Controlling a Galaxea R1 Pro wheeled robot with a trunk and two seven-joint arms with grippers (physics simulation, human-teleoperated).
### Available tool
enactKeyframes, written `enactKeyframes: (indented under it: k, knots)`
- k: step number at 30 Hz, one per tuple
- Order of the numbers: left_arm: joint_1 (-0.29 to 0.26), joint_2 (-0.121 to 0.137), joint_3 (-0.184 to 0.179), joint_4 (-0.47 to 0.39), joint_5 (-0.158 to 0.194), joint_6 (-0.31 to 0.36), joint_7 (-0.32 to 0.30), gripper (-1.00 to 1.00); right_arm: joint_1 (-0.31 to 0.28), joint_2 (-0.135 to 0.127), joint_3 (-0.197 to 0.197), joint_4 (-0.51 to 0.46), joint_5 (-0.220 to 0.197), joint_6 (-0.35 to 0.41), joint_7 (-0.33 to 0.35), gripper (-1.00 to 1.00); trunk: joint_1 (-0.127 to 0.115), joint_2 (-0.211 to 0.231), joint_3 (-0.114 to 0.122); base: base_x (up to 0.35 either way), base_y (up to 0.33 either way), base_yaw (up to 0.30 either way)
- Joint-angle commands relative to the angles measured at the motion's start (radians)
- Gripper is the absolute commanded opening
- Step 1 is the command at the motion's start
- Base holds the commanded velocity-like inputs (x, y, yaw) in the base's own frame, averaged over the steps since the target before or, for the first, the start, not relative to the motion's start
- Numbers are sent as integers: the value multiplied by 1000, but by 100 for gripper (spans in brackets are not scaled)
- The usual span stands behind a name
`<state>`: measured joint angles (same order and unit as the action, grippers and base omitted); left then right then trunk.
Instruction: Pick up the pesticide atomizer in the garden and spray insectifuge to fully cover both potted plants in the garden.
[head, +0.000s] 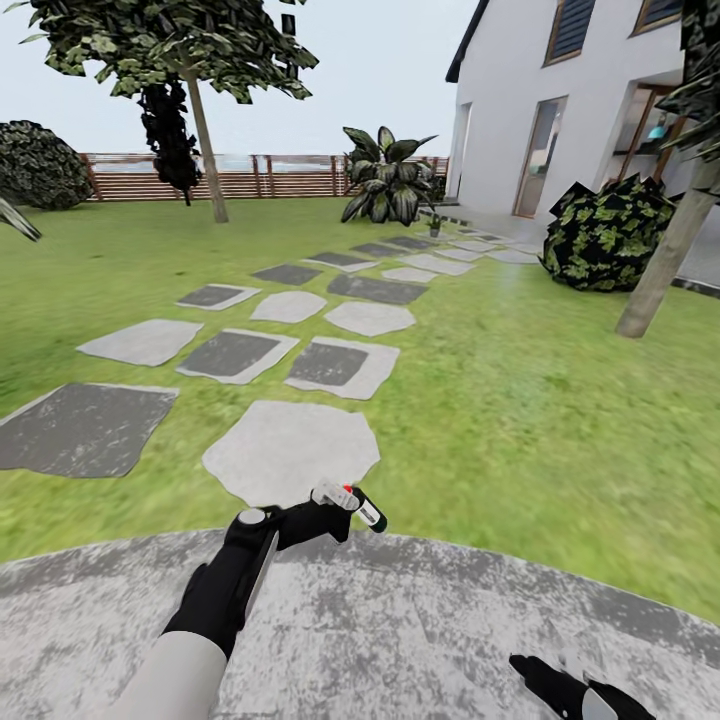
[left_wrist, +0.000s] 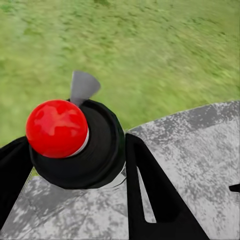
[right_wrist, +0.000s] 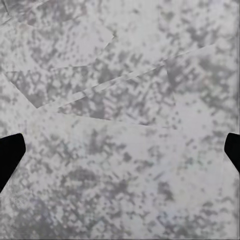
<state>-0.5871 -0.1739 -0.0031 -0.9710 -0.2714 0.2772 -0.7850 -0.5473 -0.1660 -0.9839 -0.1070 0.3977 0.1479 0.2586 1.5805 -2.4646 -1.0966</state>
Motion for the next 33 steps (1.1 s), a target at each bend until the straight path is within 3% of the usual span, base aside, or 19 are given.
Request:
enactKeyframes:
  k: [1, 9, 33]
  knots:
    - [0, -1, 2, -2, -3, 8, -5, -100, 0, 0, -9, -2, 9, 5, 5, 100, 0, 0, -1, 312, -206, 0]
    - [0, -1, 2, -2, -3, 8, -5, -100, 0, 0, -9, -2, 9, 5, 5, 100, 0, 0, -1, 317, -167, 0]
    - [0, -1, 1, -2, -3, 8, -5, -100, 0, 0, -8, -2, 9, 5, 5, 100, 0, 0, -1, 339, -3, 0]
